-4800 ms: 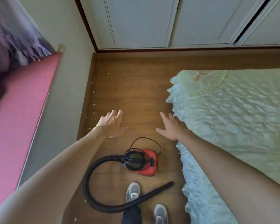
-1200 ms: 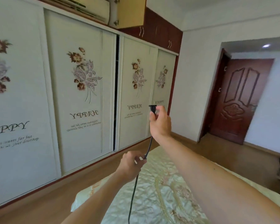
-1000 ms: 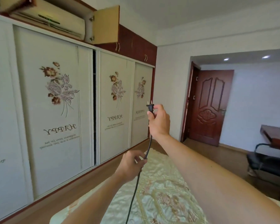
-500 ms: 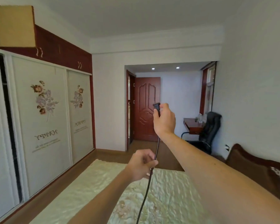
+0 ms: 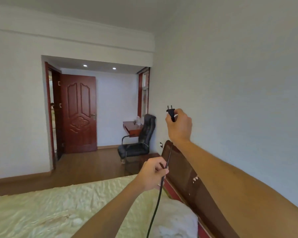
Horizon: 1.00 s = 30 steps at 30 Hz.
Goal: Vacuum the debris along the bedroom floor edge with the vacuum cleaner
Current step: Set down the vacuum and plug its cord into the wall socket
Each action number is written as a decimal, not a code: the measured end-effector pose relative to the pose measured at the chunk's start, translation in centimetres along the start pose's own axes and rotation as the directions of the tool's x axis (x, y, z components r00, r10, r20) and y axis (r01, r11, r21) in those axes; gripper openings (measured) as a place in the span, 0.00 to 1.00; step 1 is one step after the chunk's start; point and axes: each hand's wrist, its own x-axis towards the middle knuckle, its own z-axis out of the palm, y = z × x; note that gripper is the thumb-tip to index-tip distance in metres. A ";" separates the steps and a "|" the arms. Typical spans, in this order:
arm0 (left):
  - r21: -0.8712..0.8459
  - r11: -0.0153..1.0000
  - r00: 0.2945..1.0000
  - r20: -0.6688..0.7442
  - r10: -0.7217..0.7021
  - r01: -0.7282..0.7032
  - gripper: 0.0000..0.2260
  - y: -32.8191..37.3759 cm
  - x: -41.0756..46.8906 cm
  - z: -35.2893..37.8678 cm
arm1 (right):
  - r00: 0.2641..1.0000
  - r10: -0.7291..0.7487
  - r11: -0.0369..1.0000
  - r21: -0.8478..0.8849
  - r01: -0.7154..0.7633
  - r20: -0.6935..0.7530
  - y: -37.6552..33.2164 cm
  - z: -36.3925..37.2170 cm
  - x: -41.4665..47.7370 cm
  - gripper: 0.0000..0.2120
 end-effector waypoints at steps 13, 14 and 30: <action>-0.285 0.959 0.911 0.394 0.124 -0.008 0.06 8.0 1.8 17.3 | 0.946 0.132 0.943 -0.257 -0.212 -0.297 9.2 -18.5 -0.5 0.11; -0.295 0.955 0.898 0.415 0.146 -0.020 0.06 8.8 1.9 18.7 | 0.935 0.141 0.934 -0.270 -0.235 -0.327 9.8 -20.1 -0.5 0.11; -0.333 0.940 0.674 0.679 0.290 -0.069 0.02 17.2 1.7 41.4 | 0.712 0.283 0.796 -0.257 -0.548 -0.642 25.3 -41.5 -3.2 0.11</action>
